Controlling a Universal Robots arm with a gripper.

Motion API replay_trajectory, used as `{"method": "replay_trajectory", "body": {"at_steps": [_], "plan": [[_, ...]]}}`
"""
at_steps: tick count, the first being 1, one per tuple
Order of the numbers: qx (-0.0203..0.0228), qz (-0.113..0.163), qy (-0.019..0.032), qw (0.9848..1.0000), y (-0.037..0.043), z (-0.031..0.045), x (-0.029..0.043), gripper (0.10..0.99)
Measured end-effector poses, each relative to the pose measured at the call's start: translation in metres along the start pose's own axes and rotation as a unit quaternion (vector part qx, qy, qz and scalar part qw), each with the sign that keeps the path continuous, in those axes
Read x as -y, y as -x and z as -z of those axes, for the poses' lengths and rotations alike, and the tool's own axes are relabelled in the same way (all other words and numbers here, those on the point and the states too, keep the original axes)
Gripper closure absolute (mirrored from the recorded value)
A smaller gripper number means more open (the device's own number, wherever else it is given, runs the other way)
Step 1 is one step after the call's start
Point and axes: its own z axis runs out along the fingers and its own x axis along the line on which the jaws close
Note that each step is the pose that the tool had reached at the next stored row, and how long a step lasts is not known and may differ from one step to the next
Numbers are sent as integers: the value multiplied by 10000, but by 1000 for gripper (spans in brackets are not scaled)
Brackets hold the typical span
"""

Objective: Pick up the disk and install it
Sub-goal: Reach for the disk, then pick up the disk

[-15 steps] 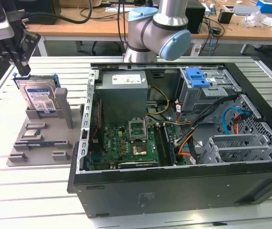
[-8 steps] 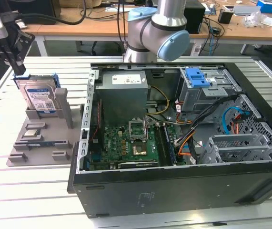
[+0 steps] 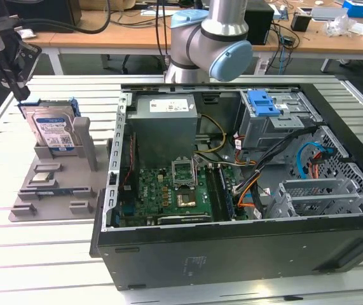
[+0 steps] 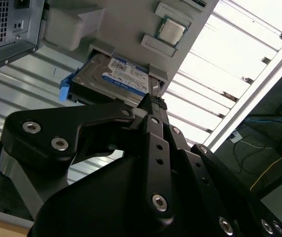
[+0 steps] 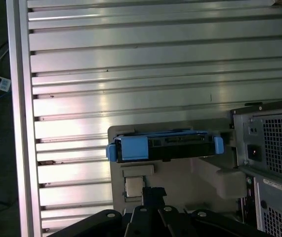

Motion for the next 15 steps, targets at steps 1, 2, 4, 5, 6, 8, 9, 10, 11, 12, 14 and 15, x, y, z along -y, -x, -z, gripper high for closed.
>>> {"method": "replay_trajectory", "body": {"at_steps": [1,2,4,5,6,8,9,10,11,12,14,15], "plan": [[0,0,0,10000,0,0,0,980],[0,0,0,10000,0,0,0,980],[0,0,0,10000,0,0,0,980],[0,0,0,10000,0,0,0,980],[0,0,0,10000,0,-1,0,980],[0,0,0,10000,0,-1,0,980],[0,0,0,10000,0,-1,0,980],[0,2,0,10000,0,-1,0,980],[0,23,0,10000,0,-1,0,980],[-4,158,4,9999,-1,-1,-1,980],[-18,642,16,9979,0,-1,0,980],[-21,745,18,9972,0,-1,0,980]]}}
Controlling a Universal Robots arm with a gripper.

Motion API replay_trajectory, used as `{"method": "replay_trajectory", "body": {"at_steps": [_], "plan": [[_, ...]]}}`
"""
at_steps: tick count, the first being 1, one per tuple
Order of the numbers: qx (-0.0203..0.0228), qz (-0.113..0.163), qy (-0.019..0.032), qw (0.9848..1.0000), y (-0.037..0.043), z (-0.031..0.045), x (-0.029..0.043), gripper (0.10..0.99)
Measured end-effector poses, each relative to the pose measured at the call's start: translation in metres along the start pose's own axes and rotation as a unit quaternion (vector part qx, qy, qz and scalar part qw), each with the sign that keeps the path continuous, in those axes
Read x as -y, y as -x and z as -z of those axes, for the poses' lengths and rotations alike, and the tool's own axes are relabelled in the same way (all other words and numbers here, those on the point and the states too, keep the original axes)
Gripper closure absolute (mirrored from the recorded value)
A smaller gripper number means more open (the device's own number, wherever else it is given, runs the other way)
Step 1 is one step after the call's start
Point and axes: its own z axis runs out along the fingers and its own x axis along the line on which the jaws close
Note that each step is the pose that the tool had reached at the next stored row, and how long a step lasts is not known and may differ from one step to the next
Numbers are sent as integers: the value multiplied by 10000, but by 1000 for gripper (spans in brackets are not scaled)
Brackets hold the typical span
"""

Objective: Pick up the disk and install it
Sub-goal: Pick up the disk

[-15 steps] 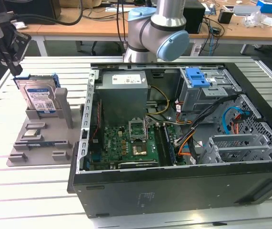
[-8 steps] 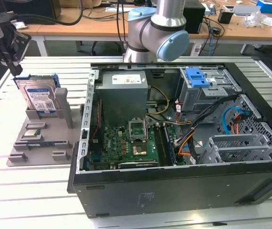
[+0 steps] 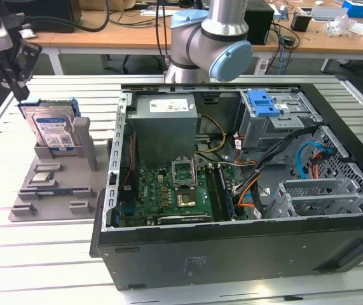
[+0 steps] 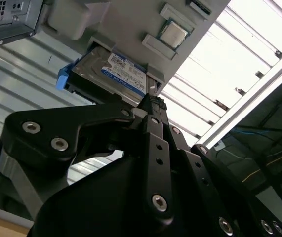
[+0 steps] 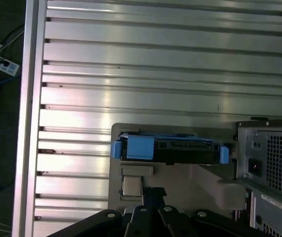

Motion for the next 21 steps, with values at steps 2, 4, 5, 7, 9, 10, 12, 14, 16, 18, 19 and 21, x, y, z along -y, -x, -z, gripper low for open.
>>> {"method": "replay_trajectory", "body": {"at_steps": [2,4,5,7,9,10,12,14,16,18,19,21], "plan": [[-6,205,5,9998,0,0,0,980],[-12,412,10,9992,0,0,0,980],[-14,504,13,9987,0,0,0,980],[-19,698,17,9976,0,0,0,980],[-25,881,22,9961,0,0,0,980],[-27,977,24,9952,0,0,0,980],[-32,1150,28,9934,0,0,0,980],[-41,1477,36,9890,0,0,0,980],[-51,1827,45,9831,0,0,0,980],[-57,2032,50,9791,0,0,0,980],[-58,2091,51,9779,0,0,0,980],[-65,2326,57,9725,0,0,0,980]]}}
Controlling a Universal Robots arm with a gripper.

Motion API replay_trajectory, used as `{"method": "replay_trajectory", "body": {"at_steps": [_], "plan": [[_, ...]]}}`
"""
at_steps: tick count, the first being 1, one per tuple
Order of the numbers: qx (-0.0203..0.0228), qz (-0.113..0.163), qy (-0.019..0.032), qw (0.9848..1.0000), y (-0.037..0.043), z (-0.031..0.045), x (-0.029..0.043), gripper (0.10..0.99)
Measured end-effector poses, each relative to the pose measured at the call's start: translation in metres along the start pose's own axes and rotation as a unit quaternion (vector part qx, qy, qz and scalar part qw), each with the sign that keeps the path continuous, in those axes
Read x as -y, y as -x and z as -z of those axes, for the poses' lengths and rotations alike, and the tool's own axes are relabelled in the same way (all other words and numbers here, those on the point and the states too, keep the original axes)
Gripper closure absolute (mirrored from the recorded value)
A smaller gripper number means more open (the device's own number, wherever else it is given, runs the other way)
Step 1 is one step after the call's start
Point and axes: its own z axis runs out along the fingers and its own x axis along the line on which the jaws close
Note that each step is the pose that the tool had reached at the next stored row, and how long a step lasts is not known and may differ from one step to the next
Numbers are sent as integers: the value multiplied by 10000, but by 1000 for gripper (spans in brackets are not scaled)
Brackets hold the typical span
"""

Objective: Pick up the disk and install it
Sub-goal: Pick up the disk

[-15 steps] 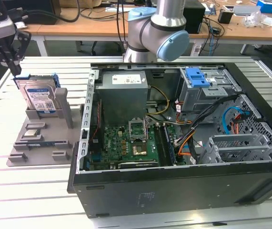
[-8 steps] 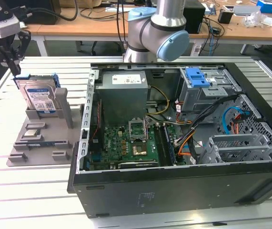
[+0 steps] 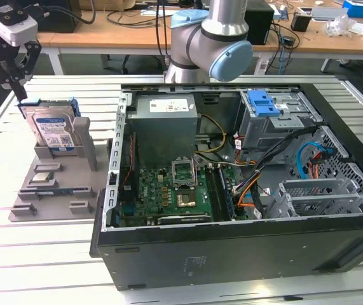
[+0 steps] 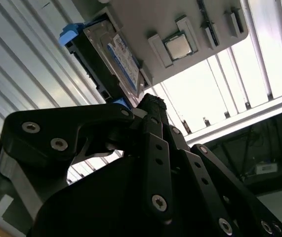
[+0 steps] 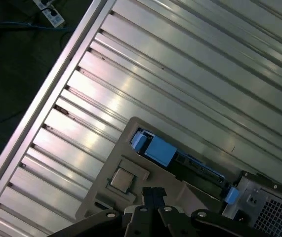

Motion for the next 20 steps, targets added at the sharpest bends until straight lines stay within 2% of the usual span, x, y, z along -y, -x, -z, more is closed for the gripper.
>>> {"method": "replay_trajectory", "body": {"at_steps": [3,7,9,14,20], "plan": [[-8,281,7,9996,0,0,0,980],[-17,631,15,9980,0,0,0,980],[-24,868,21,9962,0,0,0,980],[-34,1228,30,9924,0,0,0,980],[-48,1623,36,9867,0,0,0,980]]}}
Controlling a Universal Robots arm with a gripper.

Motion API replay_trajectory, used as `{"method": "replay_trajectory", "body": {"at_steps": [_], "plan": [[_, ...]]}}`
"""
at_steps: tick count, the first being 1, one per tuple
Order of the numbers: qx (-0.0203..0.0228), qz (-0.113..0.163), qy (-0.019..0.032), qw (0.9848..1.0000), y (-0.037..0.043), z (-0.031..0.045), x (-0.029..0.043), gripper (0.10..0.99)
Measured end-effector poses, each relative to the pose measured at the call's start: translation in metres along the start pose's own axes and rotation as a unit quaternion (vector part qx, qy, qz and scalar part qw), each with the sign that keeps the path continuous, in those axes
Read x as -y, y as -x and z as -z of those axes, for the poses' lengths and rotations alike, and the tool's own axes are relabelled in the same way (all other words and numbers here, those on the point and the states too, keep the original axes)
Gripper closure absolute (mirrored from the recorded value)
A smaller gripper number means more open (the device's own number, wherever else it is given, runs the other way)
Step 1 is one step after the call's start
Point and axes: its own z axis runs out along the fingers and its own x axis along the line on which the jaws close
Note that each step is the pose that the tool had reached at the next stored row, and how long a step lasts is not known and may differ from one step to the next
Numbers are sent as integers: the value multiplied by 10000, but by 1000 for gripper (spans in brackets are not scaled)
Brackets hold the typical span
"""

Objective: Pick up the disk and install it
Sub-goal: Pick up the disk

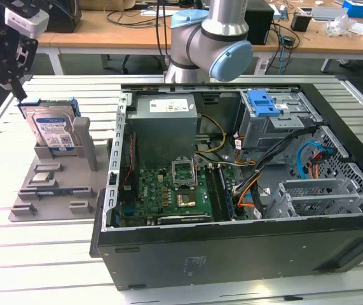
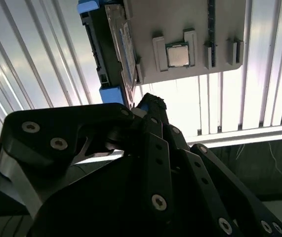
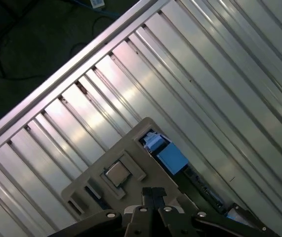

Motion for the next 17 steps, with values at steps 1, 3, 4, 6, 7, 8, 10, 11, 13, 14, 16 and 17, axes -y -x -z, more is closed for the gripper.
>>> {"method": "replay_trajectory", "body": {"at_steps": [1,3,4,6,7,8,10,11,13,14,16,17], "plan": [[-3,76,1,10000,0,0,0,980],[-9,236,4,9997,0,0,0,980],[-10,293,5,9996,0,0,0,980],[-13,400,8,9992,0,0,0,980],[-15,455,9,9990,0,0,0,980],[-16,504,10,9987,0,0,-1,980],[-19,621,13,9981,0,0,0,980],[-21,675,14,9977,0,0,0,980],[-24,787,17,9969,0,0,0,980],[-25,847,18,9964,0,0,0,980],[-28,954,21,9954,0,0,0,980],[-30,1017,22,9948,0,0,0,980]]}}
